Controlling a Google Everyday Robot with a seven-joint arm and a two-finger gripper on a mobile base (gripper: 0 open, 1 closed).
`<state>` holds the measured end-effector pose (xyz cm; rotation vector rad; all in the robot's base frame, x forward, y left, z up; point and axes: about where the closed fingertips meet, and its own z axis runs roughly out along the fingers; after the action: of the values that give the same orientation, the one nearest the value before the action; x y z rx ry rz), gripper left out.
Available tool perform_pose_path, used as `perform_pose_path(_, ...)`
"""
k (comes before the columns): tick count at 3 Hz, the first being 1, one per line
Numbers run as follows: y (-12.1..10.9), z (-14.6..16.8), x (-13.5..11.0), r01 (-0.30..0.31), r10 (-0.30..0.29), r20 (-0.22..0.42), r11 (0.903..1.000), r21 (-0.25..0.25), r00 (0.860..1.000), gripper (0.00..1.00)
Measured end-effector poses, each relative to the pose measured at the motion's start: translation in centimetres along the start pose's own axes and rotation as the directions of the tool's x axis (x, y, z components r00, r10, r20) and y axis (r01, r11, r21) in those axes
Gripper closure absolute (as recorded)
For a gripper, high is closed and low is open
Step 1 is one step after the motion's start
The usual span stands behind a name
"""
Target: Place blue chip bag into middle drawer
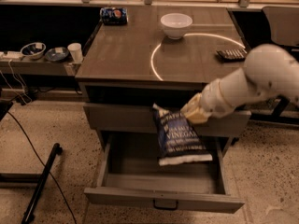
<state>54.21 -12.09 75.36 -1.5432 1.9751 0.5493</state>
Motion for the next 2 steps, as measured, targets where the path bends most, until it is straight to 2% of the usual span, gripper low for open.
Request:
perform_pose_path(1, 2.9, 7.2, 8.2, -0.055, 0.055, 0.009, 0.998, -0.032, 0.998, 1.0)
perform_pose_path(2, 3.7, 9.8, 11.1, -0.089, 0.092, 0.05, 0.9945, -0.056, 0.995, 1.0)
